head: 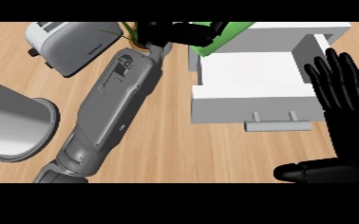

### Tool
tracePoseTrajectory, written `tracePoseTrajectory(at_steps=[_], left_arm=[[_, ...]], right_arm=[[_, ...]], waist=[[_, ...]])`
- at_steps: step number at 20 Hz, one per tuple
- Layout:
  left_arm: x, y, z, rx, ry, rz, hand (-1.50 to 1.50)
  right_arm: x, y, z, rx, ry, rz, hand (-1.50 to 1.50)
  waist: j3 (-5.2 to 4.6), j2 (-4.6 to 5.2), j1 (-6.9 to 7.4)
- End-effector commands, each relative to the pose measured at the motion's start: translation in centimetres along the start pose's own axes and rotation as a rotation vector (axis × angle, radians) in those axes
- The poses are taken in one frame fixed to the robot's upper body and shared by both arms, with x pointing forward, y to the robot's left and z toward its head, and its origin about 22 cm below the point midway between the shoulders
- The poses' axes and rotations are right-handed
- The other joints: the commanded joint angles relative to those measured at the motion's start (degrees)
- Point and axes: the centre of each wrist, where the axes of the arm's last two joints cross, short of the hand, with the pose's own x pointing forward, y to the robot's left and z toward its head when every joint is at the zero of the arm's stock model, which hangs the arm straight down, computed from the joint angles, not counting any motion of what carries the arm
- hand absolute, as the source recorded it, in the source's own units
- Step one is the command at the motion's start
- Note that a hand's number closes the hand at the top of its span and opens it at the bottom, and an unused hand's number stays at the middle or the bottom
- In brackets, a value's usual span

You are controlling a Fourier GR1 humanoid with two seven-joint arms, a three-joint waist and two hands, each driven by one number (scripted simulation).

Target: Pick up the cup, place it into the drawer and close the drawer

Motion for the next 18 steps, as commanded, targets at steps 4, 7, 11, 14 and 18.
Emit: tracePoseTrajectory(at_steps=[4, 7, 11, 14, 18], left_arm=[[-3.0, -2.2, 0.1, 0.007, 0.025, -0.060, 1.50], [-2.0, -2.5, -2.0, 0.029, 0.062, -0.058, 1.50], [-2.4, -3.1, -2.3, 0.005, 0.117, -0.086, 1.50], [-3.5, -3.3, -1.8, 0.007, 0.117, -0.120, 1.50], [-4.0, -3.5, -1.8, -0.019, 0.142, -0.169, 1.50]], right_arm=[[-0.7, -1.5, -0.6, 0.005, 0.006, -0.007, -1.50], [-2.1, -0.2, 0.1, 0.008, -0.013, -0.020, -1.50], [-0.6, -1.4, -0.8, 0.008, -0.013, 0.006, -1.50], [-1.1, -1.2, -0.8, 0.022, -0.018, -0.024, -1.50], [-0.6, -0.8, -0.4, 0.041, -0.013, -0.014, -1.50]], waist=[[0.02, 0.22, -1.04], [0.04, 0.36, -1.34], [0.03, 0.32, -1.33], [0.06, 0.62, -2.72], [0.06, 0.70, -3.22]])
